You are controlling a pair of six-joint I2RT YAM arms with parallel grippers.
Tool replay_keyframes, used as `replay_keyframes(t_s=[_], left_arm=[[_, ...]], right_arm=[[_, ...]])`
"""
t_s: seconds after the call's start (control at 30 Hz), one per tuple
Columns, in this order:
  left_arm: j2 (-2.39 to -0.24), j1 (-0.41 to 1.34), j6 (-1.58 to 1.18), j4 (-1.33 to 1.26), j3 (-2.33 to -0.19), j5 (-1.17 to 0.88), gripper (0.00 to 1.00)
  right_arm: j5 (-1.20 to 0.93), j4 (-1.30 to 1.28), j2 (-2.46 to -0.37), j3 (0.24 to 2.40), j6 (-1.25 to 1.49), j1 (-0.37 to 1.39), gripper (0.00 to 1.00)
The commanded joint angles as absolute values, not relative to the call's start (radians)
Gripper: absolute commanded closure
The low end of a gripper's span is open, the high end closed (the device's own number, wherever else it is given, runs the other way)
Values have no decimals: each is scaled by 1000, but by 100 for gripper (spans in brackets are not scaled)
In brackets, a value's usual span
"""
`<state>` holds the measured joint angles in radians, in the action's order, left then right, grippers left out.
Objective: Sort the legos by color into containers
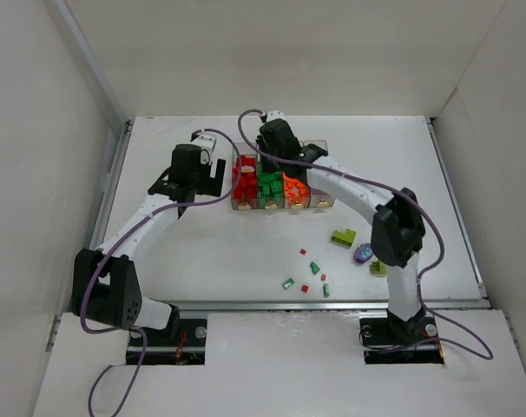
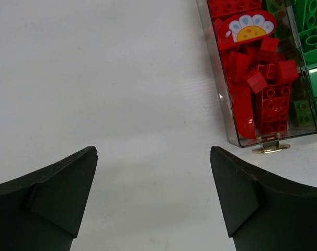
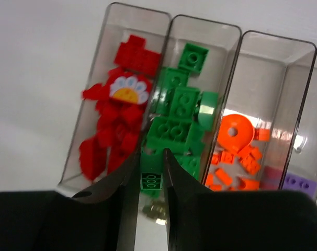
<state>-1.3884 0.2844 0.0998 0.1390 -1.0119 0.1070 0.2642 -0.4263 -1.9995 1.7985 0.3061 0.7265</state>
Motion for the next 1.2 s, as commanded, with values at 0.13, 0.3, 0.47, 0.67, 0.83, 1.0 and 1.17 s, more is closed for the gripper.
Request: replay_keyframes(t_s=[0.13,0.3,0.47,0.67,0.83,1.0,1.17], left_arm=[[-1333,279,107,97,-1002,129,13],[-1333,270,107,97,-1002,129,13],[-1333,270,107,97,-1002,129,13],[-1364,270,107,97,-1002,129,13],[-1387,250,72,106,-1035,140,13],[-1417,250,54,106,-1045,117,13],[-1417,250,54,106,-1045,104,13]], right_arm=[[359,-558,-2221,2101,304,667,43],[278,-545,-2209,2114,264,657,22],[304,-597,-2071,2028,255,657,18],[198,-679,-1792,1627,310,657,16],[146,-730,-1632,1206,380,744,18],[95,-701,-1578,1028,478,834,18],[106,-655,-1549,976,509,834,20]])
